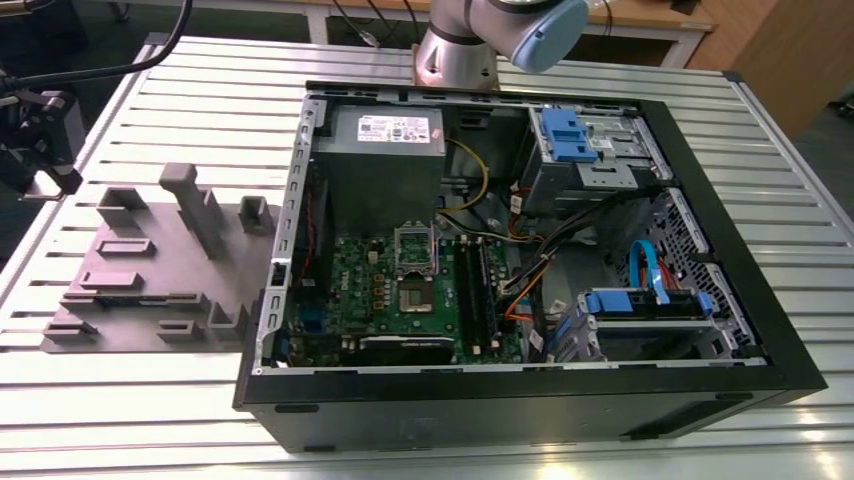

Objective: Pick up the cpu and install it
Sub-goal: 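Pick up the cpu and move it towards the insertion slot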

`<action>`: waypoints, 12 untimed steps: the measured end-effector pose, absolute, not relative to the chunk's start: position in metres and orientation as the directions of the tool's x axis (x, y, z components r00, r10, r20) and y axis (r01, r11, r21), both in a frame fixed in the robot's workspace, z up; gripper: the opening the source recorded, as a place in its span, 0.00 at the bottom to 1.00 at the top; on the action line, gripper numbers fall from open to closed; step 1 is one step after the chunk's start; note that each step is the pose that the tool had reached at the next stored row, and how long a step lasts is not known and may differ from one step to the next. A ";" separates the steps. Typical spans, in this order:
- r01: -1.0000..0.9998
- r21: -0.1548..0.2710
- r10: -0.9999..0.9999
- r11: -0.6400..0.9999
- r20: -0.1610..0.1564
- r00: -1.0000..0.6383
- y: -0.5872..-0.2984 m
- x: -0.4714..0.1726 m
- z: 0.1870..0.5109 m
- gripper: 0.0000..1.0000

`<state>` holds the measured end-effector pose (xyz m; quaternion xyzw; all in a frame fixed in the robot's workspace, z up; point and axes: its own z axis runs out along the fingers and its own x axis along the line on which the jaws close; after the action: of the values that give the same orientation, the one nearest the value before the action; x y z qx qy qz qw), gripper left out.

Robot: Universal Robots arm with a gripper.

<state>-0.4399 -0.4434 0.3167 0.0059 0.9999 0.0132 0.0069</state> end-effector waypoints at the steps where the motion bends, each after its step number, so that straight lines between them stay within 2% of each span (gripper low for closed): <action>1: 0.012 0.026 0.012 1.000 -0.013 -1.000 -0.443 -0.440 0.317 0.47; 12: 0.012 0.027 0.012 1.000 -0.014 -1.000 -0.443 -0.440 0.320 0.47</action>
<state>-0.4399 -0.4434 0.3203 0.0059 0.9999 0.0132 0.0069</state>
